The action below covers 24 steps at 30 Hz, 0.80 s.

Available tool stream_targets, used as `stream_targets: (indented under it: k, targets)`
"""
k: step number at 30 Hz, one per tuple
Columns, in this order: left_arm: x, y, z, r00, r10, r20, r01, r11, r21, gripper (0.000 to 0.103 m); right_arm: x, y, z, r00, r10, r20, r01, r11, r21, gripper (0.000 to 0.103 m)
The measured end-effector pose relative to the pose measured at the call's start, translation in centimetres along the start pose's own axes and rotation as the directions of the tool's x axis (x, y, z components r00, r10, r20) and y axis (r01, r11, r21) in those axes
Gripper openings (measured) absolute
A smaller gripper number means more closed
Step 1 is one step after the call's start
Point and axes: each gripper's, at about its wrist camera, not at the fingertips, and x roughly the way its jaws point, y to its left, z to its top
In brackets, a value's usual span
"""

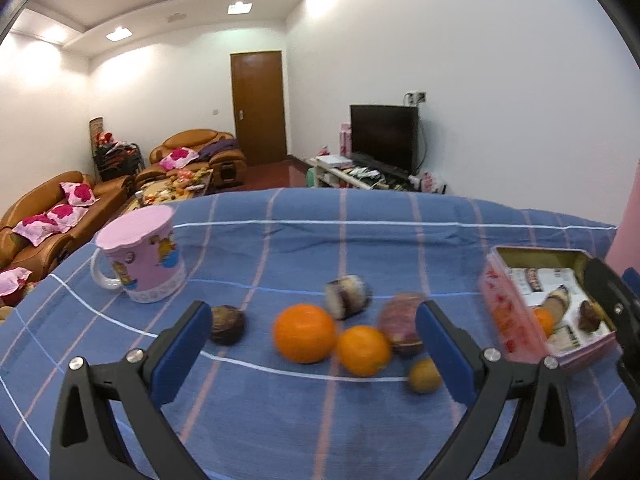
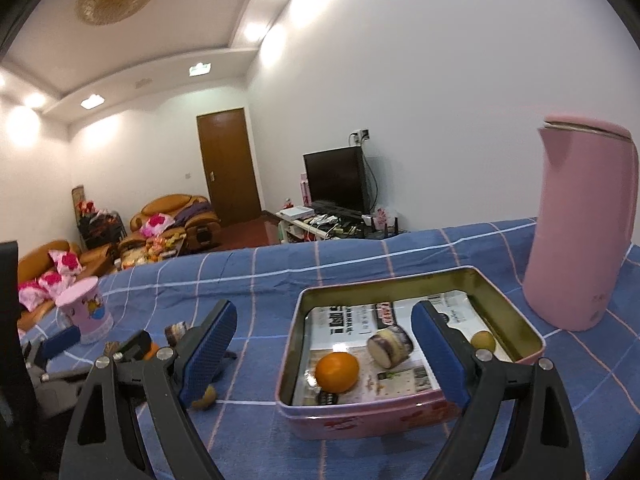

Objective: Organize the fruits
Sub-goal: 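Grasp a yellow-green fruit with the right tool while the left tool grasps a dark brown fruit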

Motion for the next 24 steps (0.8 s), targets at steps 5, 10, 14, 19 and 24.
stream_targets:
  k: [5,10,14,19,24]
  targets:
    - [1.4,3.6,0.1,0.998,0.042,-0.047,-0.044,0.998,-0.034,0.103,0.7,1.9,-0.1,0.999,0.031,-0.025,-0.032,0.997,-0.067,0.090]
    - [2.6,6.1,0.1,0.993,0.075,-0.092,-0.078,0.996,-0.030,0.103,1.9,3.7,-0.5,0.992,0.081,-0.098,-0.091,0.990,-0.106,0.090]
    - [3.7,8.2,0.0,0.987,0.081,-0.139,-0.083,0.996,-0.012,0.103,3.8,5.0,-1.2,0.962,0.161,-0.222,-0.184,0.979,-0.089,0.072]
    - [4.9,9.9,-0.5,0.976,0.060,-0.209,-0.057,0.998,0.018,0.103,5.9,7.4,-2.3,0.917,0.180,-0.357,-0.232,0.967,-0.109,0.064]
    - [5.8,9.9,-0.8,0.966,0.050,-0.255,-0.042,0.998,0.037,0.103,7.7,8.6,-3.2,0.881,0.157,-0.446,-0.236,0.964,-0.126,0.063]
